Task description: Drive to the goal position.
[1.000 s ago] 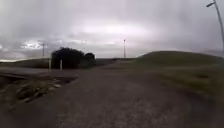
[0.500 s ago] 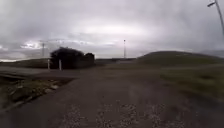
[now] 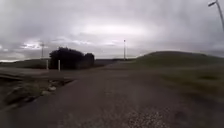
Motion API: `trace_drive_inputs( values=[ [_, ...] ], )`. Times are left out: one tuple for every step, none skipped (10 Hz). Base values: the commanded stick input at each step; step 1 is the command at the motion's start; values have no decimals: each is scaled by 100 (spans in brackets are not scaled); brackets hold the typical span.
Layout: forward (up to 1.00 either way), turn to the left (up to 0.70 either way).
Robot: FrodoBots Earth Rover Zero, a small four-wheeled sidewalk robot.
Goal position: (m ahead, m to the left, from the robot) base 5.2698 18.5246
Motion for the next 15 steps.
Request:
trace_drive_inputs(
  values=[
    [50,0],
    [50,0],
    [50,0],
    [50,0],
    [50,0],
    [50,0],
    [50,0],
    [50,-50],
    [50,-50],
    [50,-50],
    [50,-50],
    [50,0],
    [50,0],
    [50,0],
    [50,0]
  ],
)
